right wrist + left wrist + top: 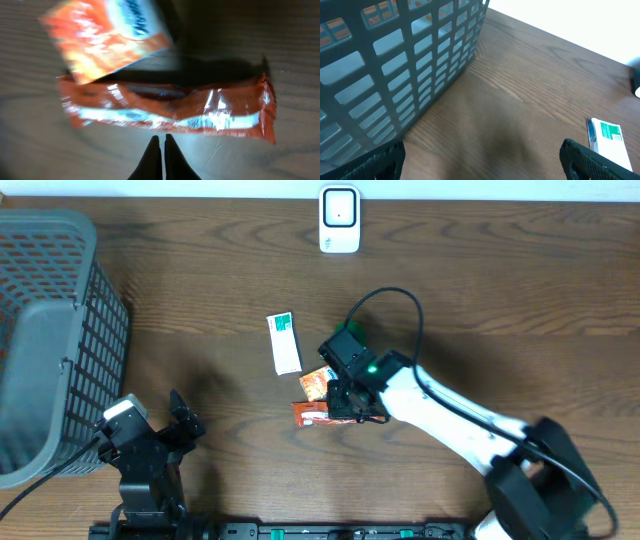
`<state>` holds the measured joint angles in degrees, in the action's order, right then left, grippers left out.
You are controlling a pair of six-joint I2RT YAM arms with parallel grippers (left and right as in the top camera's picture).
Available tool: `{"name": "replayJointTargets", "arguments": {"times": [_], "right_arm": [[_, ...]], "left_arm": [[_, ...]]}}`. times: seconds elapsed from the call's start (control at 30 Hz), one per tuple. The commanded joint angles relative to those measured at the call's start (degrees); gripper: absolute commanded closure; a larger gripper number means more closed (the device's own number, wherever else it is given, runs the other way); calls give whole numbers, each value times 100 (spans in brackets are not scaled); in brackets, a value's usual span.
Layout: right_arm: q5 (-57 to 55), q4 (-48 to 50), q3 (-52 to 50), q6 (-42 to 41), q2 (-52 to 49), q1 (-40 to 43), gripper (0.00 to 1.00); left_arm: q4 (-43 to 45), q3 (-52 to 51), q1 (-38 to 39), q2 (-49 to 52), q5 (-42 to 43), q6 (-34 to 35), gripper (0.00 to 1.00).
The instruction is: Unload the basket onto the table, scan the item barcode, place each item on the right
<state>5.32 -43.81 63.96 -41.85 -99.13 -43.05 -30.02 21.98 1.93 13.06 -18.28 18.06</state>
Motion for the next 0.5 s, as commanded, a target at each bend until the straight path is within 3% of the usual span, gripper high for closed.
{"name": "replayJointTargets", "arguments": {"times": [0.0,0.2,0.47], "right_arm": [[-142,79,15,50,-546,-11,99],[-184,83,17,-13,-907,-9,99],[-339,-463,417,210,-214,-2,99]], "left_arm": [[2,-15,-26,-9,-17,26,2],[2,-15,-26,-9,-17,26,1],[2,-15,-26,-9,-17,26,1]]}}
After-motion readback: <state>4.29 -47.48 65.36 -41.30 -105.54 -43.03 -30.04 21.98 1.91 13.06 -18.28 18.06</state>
